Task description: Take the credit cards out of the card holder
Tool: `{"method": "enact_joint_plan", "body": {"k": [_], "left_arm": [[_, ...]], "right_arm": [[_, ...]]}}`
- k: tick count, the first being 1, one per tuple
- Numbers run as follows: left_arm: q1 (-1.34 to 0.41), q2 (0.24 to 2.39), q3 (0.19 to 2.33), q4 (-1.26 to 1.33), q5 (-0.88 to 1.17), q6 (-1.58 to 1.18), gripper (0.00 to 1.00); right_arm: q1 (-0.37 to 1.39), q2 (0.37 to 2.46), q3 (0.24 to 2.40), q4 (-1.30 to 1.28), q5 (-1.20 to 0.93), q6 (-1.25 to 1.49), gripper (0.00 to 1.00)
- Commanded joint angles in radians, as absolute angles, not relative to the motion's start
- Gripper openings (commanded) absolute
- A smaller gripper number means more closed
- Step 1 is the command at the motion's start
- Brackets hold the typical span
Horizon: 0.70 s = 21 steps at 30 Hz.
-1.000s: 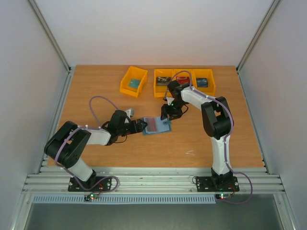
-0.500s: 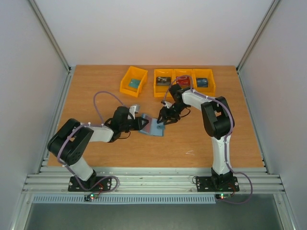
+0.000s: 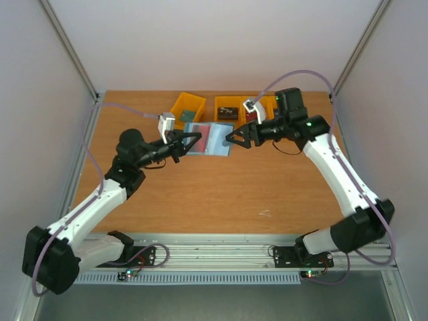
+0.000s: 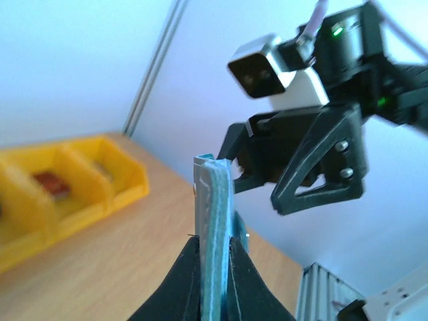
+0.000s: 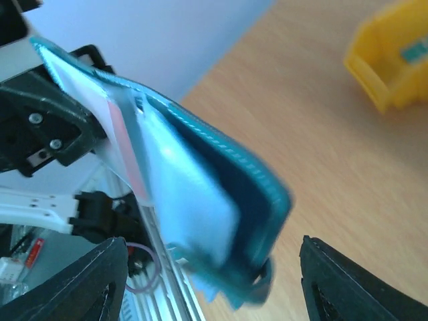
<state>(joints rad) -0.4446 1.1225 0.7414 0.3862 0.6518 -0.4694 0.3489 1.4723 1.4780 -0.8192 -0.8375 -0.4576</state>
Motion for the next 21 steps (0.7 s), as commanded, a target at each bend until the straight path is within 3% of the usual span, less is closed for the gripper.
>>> {"method": "enact_joint_plan", "body": {"k": [1,6,13,15,19,20,21], "left_arm": [[-0.448,1.037,0.863,0.386,0.761,-0.445,0.00],[-0.449,0.963,0.954,0.374,0.783,-0.470,0.00],[-0.454,0.907,0.979,0.317,0.787,-0.477,0.00],[-0.454,0.901,0.976,0.308,0.779,-0.473,0.00],[-0.450,0.884,0.970,0.296,0.764,-0.476,0.00],[-0.448,0.877,0.966,0.295,0.768,-0.476,0.00],[-0.445,0.869,0.959,0.293,0.773,-0.478,0.01]], "right_arm": [[0.377,1.378,1.476,-0.679,-0.959,-0.400,0.72],[0.451,1.295,1.515,-0.596,-0.992,-0.342,0.77],[0.578,1.330,1.588,-0.556,-0.967,-0.299,0.75],[0.603,1.346,1.603,-0.548,-0.961,-0.283,0.61],[0.625,1.355,1.608,-0.542,-0.921,-0.255,0.11],[0.626,1.353,1.607,-0.544,-0.913,-0.253,0.03],[0.626,1.348,1.605,-0.547,-0.912,-0.256,0.01]]}}
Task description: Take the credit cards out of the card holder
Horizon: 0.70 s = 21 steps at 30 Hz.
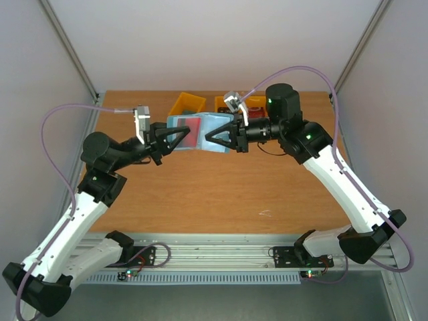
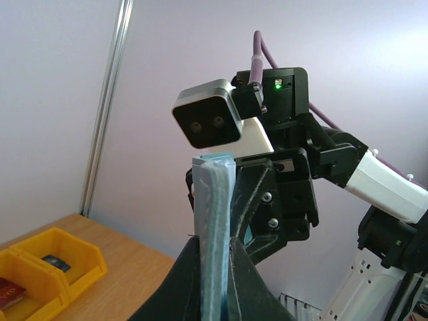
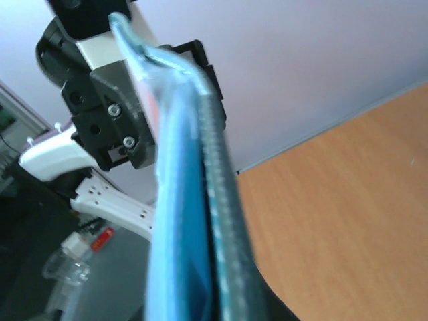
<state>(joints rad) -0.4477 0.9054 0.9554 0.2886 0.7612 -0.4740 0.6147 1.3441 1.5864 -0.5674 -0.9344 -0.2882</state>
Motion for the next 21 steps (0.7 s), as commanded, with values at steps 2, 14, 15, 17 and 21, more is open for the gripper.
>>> {"method": "enact_joint_plan", "body": {"k": [2,14,15,17,21], "left_arm": [[-0.431,0.847,0.941,0.288,0.770,-0.493,0.22],[-0.319,0.750,0.853,0.278,0.752,-0.515,0.49],[-0.320,0.749,0.853,0.279,0.752,-0.514,0.49],[-0.320,0.747,0.854,0.279,0.754,-0.510,0.50],[-0.320,0.740,0.844,0.282,0.753,-0.509,0.50]], "right_arm": [[0.622,1.343,1.613,-0.574,-0.913,-0.276,0.01],[0.610,1.400,1.766,-0.804,-0.995,-0.392,0.01],[0.610,1.404,1.769,-0.804,-1.003,-0.391,0.01],[0.610,1.407,1.770,-0.802,-1.005,-0.393,0.01],[0.610,1.405,1.773,-0.806,-1.031,-0.404,0.01]]}}
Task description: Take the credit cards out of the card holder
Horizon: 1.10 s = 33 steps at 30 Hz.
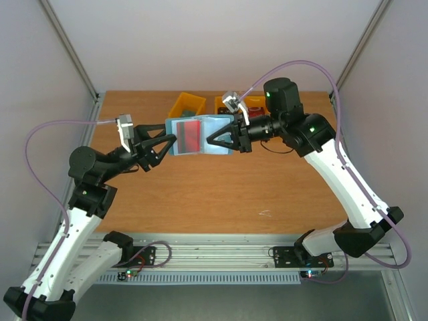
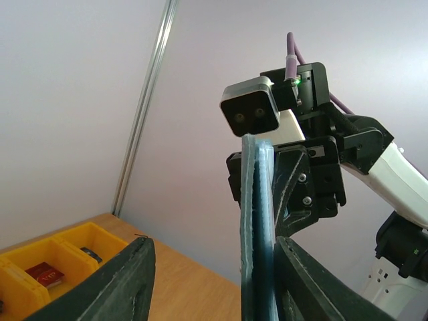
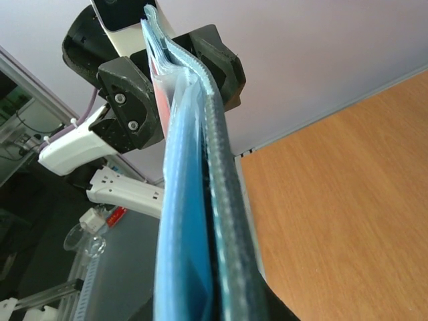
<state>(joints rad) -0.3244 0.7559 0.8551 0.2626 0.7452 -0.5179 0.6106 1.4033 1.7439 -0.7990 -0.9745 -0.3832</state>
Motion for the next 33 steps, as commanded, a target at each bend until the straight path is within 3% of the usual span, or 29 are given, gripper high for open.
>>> {"method": "enact_joint_plan", "body": {"k": [1,15,20,25,33], "left_arm": [[-0.318,0.737,0.838,0.284,0.745,-0.515,0.50],[-0.333,0.762,0.830,0.280,0.753,-0.481,0.49],[-0.339,0.760,0.826,0.285,0.772,-0.474,0.41],[-0.318,0.738,0.822,0.313,0.824,-0.501,0.52],[-0.296,0.727,0.795,0.308,0.814,-0.516,0.47]], "right_arm": [[0.610,1.408,1.775,-0.812,-1.043,-0.410,0.01],[0.664,1.474,1.807,-0.779,-1.093,-0.385,0.01],[0.666,1.485,1.816,-0.776,-1.080,-0.403,0.01],[0.598,1.464,1.782,-0.782,-1.099,-0.413,0.01],[0.584,1.449,1.777,-0.842,-1.134,-0.447,0.01]]}}
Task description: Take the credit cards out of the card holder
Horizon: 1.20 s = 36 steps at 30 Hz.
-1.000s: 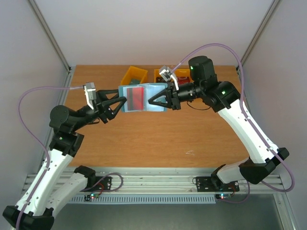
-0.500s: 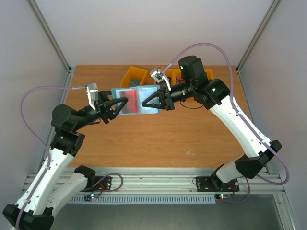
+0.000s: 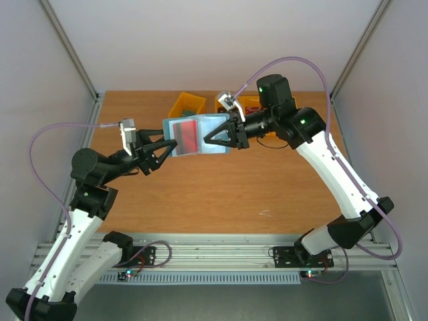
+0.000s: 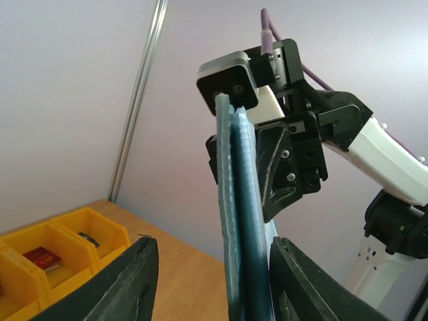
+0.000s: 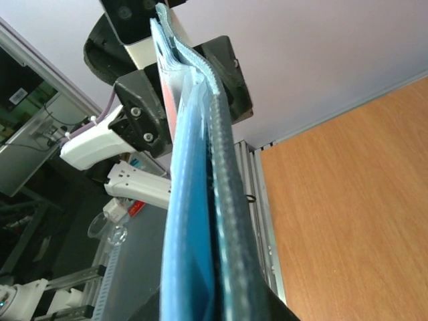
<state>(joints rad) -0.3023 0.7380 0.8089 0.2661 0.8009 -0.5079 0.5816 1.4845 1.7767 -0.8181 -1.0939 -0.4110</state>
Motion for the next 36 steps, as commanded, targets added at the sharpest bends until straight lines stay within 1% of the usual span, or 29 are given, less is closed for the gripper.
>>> {"method": "enact_joint_plan", "body": {"k": [1,10,13,22,25,29,32,36], "left_arm": [[-0.293,0.727,0.794,0.306,0.803,-0.518,0.47],[-0.251,0.726,0.789,0.305,0.748,-0.572,0.47],[-0.251,0.725,0.798,0.290,0.772,-0.546,0.47],[-0.282,0.732,0.818,0.206,0.809,-0.458,0.48],[-0.286,0.729,0.817,0.221,0.810,-0.473,0.53],[-0.278,0.719,0.811,0.254,0.814,-0.509,0.62],[-0.256,0.712,0.801,0.304,0.815,-0.591,0.68],[-0.249,0.715,0.811,0.334,0.897,-0.652,0.77]], "right_arm": [[0.584,1.446,1.777,-0.849,-1.133,-0.455,0.01],[0.575,1.439,1.793,-0.907,-1.168,-0.492,0.01],[0.575,1.443,1.797,-0.920,-1.180,-0.494,0.01],[0.575,1.449,1.759,-0.812,-1.182,-0.404,0.01],[0.577,1.459,1.767,-0.814,-1.141,-0.389,0.01],[0.577,1.459,1.775,-0.848,-1.026,-0.395,0.01],[0.577,1.462,1.786,-0.874,-0.992,-0.403,0.01],[0.577,1.470,1.803,-0.914,-0.965,-0.416,0.01]]}}
